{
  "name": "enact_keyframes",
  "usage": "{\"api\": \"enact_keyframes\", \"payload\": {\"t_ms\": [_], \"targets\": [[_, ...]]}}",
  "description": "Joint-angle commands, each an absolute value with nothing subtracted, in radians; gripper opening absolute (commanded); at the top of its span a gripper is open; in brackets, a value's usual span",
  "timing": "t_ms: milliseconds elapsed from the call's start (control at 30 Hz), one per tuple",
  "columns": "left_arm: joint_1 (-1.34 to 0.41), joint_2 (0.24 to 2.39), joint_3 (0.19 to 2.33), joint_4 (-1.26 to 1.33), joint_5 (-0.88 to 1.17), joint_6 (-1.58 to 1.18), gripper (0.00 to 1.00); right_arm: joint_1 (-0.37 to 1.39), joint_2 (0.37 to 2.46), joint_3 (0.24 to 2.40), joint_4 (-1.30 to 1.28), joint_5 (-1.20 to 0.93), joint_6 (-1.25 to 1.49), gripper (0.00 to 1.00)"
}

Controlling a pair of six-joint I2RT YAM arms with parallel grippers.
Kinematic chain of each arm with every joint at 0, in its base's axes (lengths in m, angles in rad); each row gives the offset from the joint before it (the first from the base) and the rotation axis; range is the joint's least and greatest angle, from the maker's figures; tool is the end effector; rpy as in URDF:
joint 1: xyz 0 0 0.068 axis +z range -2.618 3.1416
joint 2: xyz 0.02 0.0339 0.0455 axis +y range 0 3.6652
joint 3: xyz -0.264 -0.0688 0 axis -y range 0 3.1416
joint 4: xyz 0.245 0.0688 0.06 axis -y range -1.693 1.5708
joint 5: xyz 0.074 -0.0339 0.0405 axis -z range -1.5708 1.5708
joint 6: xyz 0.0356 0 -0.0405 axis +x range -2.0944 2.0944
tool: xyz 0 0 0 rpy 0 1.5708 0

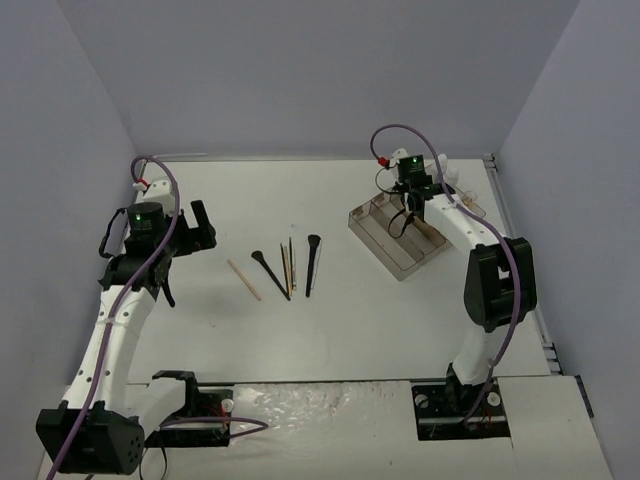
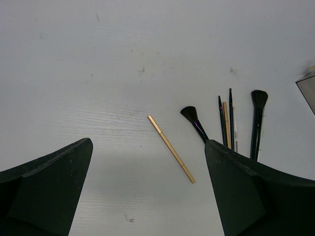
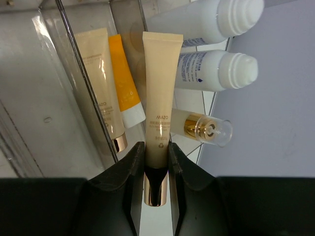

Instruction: Organize the makeup

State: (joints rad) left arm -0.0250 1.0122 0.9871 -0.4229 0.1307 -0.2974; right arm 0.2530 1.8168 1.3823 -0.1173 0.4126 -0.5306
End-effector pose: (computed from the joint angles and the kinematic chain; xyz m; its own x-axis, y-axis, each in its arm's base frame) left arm 0.2248 -0.0103 0.3439 -0.4557 -0.2792 -0.8452 0.0091 0.9480 -0.3181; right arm 0.4127 0.0920 0.2650 -0.4890 -0.6053 -0.6281 -0.1695 0.7723 -0.6122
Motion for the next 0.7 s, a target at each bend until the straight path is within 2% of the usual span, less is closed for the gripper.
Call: {"api": "enact_keyframes", "payload": {"t_ms": [0,133,233,467,533,567,667], "targets": [[-0.021,0.991,1.025,-0.388,0.121,-0.293,0.97,0.22,1.847,1.428,-0.066,0.412,-0.594,0.01],[-0.021,0.996,1.027,-0.386,0.125,-0.293,0.97,0.221,1.893,1.418,-0.053,0.41,-0.597,0.03],[-0.02,0.997,1.028,-0.39,0.121,-0.293,0.97,0.219,1.913,1.411,-0.043,0.406,-0.595,0.1],[-0.02,1.002,1.029,-0.388,0.12,-0.293,0.97,0.22,1.899,1.405,-0.04,0.387,-0.561,0.42],[-0.02,1.004,1.029,-0.387,0.123,-0.297,0.97,0.226,1.882,1.416,-0.042,0.396,-0.542,0.57],[-0.02,1.006,1.029,-0.388,0.125,-0.299,0.97,0.231,1.869,1.421,-0.044,0.4,-0.529,0.62],[-0.02,1.008,1.028,-0.387,0.126,-0.299,0.97,0.24,1.827,1.441,-0.054,0.403,-0.483,0.66]]}}
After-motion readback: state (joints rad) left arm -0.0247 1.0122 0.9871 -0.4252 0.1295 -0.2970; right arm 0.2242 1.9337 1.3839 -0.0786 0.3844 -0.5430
